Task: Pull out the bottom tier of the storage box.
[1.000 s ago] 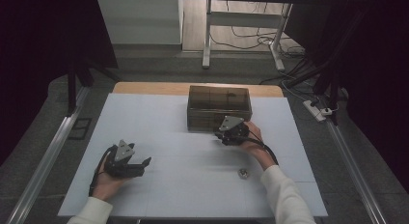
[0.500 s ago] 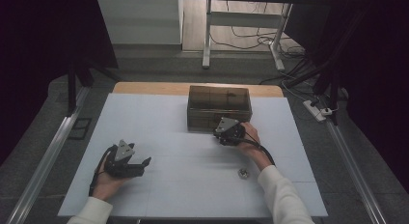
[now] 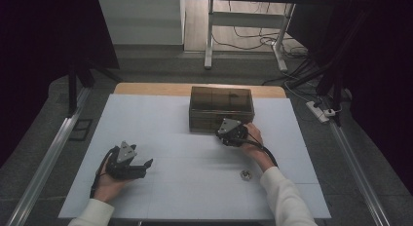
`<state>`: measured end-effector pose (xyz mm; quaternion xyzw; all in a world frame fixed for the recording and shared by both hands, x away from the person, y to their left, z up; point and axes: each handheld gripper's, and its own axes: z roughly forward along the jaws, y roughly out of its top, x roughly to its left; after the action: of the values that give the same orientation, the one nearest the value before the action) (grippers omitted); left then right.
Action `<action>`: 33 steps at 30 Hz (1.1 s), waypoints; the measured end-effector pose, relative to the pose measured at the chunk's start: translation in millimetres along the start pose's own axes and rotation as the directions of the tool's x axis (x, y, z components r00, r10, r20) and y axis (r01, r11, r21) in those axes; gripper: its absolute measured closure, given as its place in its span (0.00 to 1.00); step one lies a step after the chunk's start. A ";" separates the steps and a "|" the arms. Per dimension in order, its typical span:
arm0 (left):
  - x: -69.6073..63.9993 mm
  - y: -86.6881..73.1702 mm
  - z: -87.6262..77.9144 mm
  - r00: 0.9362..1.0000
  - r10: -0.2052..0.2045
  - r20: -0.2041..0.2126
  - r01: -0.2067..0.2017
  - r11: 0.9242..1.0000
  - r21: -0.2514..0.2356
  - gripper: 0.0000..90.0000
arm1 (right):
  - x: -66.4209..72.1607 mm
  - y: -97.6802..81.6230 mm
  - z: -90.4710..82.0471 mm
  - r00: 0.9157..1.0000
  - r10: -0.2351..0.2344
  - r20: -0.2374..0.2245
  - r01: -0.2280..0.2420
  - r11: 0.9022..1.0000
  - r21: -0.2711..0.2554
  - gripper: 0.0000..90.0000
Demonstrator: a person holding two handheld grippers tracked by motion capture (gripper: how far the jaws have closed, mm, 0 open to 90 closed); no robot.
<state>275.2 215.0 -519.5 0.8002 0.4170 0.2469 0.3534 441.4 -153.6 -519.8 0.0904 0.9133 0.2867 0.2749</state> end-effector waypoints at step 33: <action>0.0 -0.6 -1.3 1.000 0.007 -0.007 -0.007 1.000 0.000 0.21 | -0.2 1.0 -8.7 0.999 -0.038 -0.032 0.039 0.999 0.020 0.73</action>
<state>274.0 215.7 -519.2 0.8008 0.4155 0.2508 0.3510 436.8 -157.0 -513.1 0.0710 0.9219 0.2735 0.2651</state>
